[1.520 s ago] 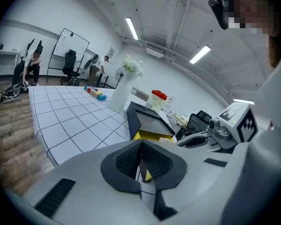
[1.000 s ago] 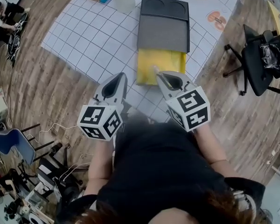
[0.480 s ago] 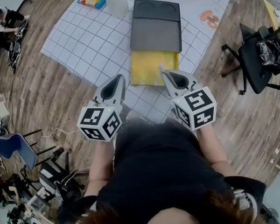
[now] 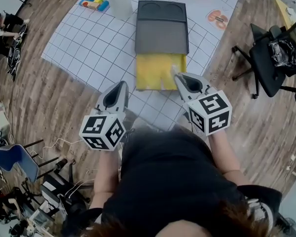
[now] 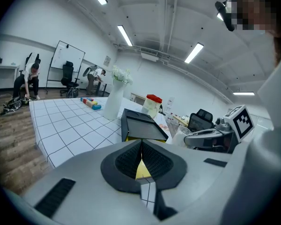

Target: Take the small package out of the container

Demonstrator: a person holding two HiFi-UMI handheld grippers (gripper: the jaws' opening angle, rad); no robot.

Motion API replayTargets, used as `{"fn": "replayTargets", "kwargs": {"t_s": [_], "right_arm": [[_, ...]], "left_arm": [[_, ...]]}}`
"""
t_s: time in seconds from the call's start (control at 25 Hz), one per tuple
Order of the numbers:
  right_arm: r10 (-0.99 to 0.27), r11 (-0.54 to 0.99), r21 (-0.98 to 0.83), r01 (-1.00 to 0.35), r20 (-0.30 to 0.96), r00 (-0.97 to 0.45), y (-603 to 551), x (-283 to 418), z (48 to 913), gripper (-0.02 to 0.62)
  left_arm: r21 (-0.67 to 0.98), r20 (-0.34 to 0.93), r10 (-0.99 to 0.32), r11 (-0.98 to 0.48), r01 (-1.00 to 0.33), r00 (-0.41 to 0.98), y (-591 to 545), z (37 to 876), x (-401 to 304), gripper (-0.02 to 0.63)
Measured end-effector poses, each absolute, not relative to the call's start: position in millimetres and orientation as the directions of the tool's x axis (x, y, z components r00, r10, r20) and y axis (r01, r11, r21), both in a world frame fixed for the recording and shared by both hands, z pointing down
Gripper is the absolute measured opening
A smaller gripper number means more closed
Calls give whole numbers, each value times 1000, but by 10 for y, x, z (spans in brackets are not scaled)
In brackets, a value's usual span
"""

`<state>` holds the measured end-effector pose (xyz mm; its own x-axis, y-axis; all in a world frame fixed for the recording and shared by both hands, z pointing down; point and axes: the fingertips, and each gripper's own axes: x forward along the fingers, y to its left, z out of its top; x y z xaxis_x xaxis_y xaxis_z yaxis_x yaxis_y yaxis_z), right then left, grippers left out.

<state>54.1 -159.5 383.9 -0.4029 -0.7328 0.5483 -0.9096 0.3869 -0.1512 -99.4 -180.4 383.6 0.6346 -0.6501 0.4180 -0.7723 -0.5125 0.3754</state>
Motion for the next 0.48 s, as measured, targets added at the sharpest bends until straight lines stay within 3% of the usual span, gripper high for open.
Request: {"fn": "replayTargets", "kwargs": {"t_s": [0.48], "right_arm": [[-735,384,-153,-911,547,-402,-1587,539,3828,23]], "left_arm": [[376,418,-652,-510,-774,633,-1811,3819,-1005,26]]}}
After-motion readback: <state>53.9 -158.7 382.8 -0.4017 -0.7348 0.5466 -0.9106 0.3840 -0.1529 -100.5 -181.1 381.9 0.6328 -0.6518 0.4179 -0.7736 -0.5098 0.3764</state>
